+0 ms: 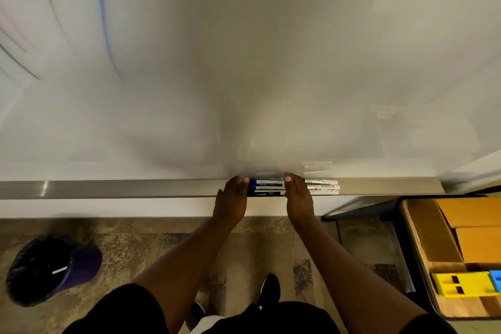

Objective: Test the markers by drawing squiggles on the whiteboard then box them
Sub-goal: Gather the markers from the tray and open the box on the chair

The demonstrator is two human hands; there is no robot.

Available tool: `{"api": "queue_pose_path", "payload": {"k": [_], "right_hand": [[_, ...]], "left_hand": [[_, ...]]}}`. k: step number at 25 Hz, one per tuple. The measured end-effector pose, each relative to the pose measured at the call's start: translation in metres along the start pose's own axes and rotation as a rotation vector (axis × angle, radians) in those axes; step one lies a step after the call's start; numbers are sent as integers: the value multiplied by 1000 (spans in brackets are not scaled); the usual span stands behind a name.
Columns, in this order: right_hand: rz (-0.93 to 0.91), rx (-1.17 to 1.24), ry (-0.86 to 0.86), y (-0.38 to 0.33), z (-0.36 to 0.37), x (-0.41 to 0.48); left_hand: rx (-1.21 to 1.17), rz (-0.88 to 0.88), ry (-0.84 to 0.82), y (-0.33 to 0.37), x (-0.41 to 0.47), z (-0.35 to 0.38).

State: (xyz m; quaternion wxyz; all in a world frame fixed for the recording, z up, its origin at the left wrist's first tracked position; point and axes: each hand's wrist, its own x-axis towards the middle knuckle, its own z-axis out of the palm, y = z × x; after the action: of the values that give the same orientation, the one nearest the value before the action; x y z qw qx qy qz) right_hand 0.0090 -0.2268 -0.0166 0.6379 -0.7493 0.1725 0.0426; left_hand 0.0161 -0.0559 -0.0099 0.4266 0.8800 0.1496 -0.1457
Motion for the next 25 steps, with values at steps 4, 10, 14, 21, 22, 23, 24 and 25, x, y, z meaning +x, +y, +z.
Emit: {"api": "queue_pose_path", "payload": {"k": [4, 10, 14, 21, 22, 23, 24, 25], "right_hand": [[-105, -189, -89, -4, -8, -19], [-260, -777, -160, 25, -24, -42], [-209, -972, -94, 26, -27, -67], [-49, -969, 120, 17, -29, -116], [-34, -953, 158, 16, -31, -122], [-13, -940, 197, 16, -34, -129], [13, -931, 236, 15, -39, -136], [42, -925, 272, 15, -47, -143]], "left_hand": [[245, 183, -6, -18, -3, 7], [638, 368, -69, -27, -27, 0], [803, 537, -152, -26, -40, -13], [899, 772, -252, -21, -55, -25], [903, 804, -264, -20, -56, -25], [909, 837, -281, -17, -56, -25], [920, 873, -301, -12, -57, -22], [929, 910, -320, -7, -58, -18]]}}
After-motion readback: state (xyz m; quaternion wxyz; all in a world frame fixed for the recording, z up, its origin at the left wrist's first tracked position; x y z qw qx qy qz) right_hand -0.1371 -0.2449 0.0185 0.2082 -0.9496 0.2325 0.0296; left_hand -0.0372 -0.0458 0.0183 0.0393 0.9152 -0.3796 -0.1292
